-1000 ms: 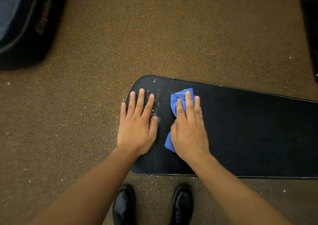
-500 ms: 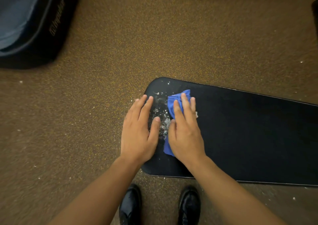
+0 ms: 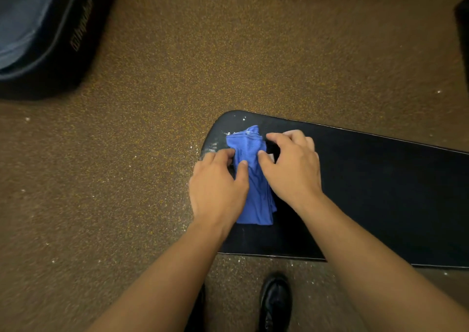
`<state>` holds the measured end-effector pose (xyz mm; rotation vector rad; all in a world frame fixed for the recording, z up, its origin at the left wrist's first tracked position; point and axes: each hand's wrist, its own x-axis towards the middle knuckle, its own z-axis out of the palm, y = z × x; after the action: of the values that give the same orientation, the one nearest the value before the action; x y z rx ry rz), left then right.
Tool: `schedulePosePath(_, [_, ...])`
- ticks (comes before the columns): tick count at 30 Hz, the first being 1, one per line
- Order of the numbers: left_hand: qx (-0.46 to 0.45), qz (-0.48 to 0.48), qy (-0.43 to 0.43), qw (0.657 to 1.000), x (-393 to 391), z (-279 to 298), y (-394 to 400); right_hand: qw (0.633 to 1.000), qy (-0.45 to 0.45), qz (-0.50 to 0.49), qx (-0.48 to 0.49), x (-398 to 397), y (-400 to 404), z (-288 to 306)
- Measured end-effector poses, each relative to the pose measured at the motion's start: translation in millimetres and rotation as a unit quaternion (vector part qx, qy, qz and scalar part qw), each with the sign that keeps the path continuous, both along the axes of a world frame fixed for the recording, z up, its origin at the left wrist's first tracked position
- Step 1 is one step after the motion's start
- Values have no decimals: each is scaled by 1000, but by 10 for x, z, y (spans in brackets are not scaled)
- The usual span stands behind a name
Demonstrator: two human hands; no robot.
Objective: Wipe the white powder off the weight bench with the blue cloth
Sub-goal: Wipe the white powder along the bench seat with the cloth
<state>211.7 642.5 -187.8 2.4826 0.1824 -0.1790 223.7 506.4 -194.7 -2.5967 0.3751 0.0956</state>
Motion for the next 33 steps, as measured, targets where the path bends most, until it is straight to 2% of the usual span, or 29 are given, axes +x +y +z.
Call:
schedulePosePath(5, [-104, 110, 52, 987, 122, 57, 10, 999, 12, -8, 42, 6, 31, -33])
schedulePosePath(9, [-135, 148, 27, 979, 167, 37, 139, 997, 5, -14, 77, 24, -14, -27])
schedulePosePath(12, [-82, 94, -43, 991, 117, 10, 45, 997, -13, -2, 80, 51, -71, -35])
schedulePosePath(16, [35, -88, -161, 982, 54, -119, -194, 998, -59, 11, -2, 63, -316, -121])
schedulePosePath(18, [77, -161, -133, 975, 30, -181, -278, 996, -65, 30, -54, 44, -476, -180])
schedulePosePath(21, [137, -218, -65, 964, -21, -298, -292, 990, -47, 71, -117, -58, -659, -267])
schedulePosePath(27, [164, -242, -67, 954, -81, -379, -210, 985, 16, 82, -154, -407, -782, -362])
schedulePosePath(33, [165, -264, -53, 949, 36, -429, -226, 983, 36, 66, -169, -474, -706, -370])
